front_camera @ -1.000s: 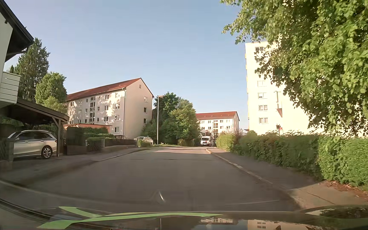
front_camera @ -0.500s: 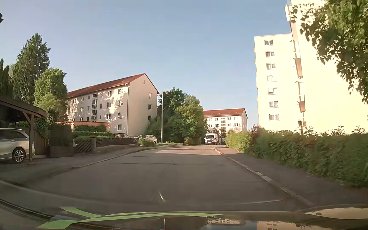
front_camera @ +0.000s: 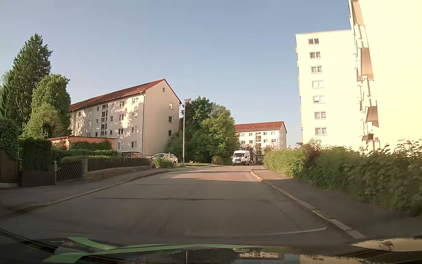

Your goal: Follow the waypoints while adhering to traffic rules and regulations

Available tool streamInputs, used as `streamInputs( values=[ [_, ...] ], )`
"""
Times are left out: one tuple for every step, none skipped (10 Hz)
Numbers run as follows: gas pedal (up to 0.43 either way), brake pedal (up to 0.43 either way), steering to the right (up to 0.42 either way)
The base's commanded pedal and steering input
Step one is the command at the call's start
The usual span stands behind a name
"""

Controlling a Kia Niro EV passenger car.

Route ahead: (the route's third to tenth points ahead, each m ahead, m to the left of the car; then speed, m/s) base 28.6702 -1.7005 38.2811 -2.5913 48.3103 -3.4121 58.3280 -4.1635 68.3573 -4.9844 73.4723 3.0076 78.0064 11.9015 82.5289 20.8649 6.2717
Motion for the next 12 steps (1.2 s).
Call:
streamInputs(
  values=[
    [0.157, 0.000, -0.003],
    [0.157, 0.000, -0.005],
    [0.157, 0.000, -0.010],
    [0.157, 0.000, -0.011],
    [0.157, 0.000, -0.012],
    [0.098, 0.000, -0.009],
    [0.087, 0.000, -0.004],
    [0.067, 0.000, -0.003],
    [0.059, 0.000, -0.003],
    [0.059, 0.000, -0.002],
    [0.059, 0.000, -0.002],
    [0.059, 0.000, -0.002]
  ],
)
